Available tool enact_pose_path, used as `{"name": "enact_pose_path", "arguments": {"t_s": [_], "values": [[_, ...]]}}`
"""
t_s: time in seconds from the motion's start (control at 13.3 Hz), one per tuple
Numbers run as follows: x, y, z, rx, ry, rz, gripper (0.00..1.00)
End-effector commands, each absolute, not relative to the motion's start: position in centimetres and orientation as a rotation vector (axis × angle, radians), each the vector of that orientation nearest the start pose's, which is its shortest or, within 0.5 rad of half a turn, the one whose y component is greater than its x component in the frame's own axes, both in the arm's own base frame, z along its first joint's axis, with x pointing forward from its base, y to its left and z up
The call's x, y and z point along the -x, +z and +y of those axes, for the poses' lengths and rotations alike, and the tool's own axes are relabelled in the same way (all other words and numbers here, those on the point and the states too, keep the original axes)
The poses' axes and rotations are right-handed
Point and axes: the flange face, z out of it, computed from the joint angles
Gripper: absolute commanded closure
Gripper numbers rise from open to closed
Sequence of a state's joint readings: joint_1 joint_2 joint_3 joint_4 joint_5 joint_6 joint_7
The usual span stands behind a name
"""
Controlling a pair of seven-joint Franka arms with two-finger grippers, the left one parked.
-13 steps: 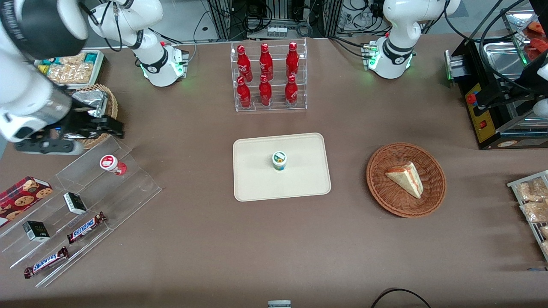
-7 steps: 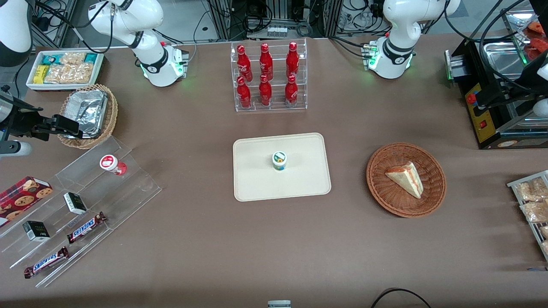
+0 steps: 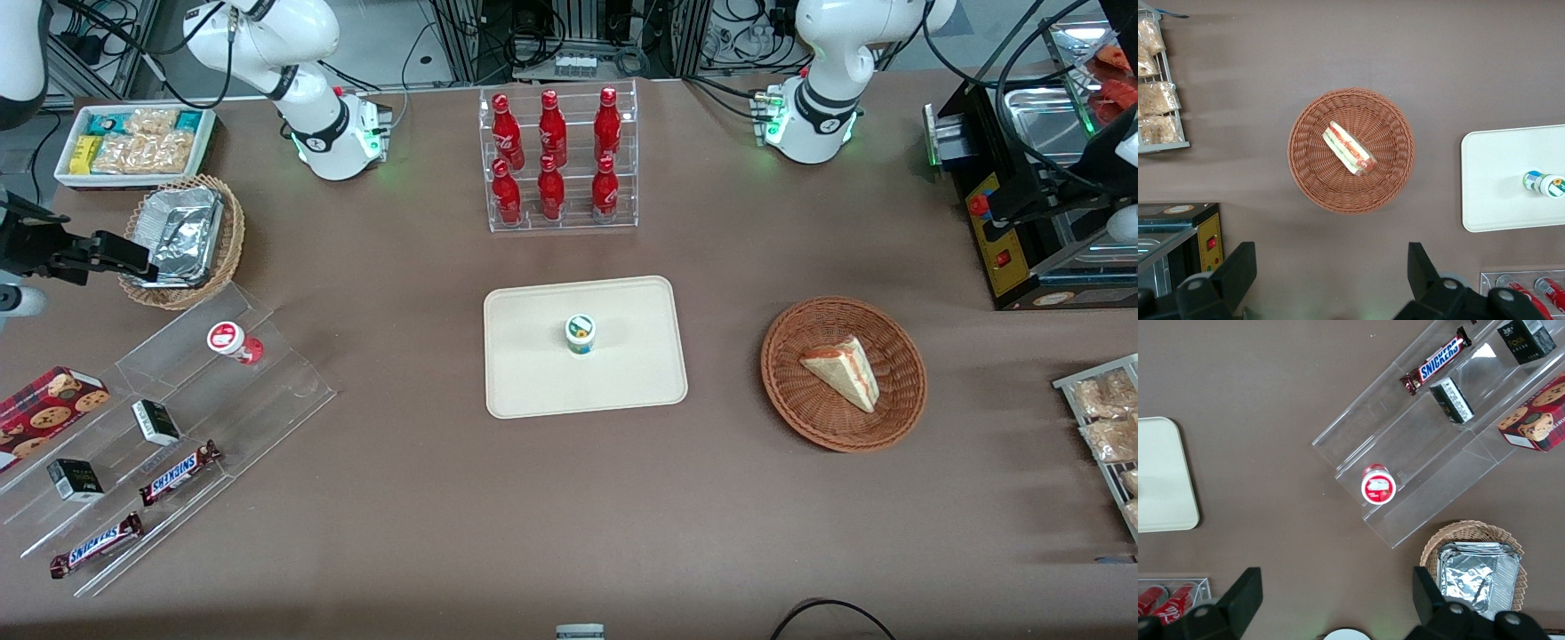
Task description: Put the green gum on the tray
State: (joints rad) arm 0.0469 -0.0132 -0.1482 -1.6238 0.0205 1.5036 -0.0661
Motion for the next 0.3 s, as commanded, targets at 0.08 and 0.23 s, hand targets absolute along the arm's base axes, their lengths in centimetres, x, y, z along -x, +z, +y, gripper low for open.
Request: {"name": "enact_pose_path", "arguments": {"t_s": [0.08,0.23], "values": [[-53.92,60.43,-4.92,3.113,0.172,0.033,0.0],[-53.9,60.63,-4.85,3.116,0.161,0.028,0.0]]}}
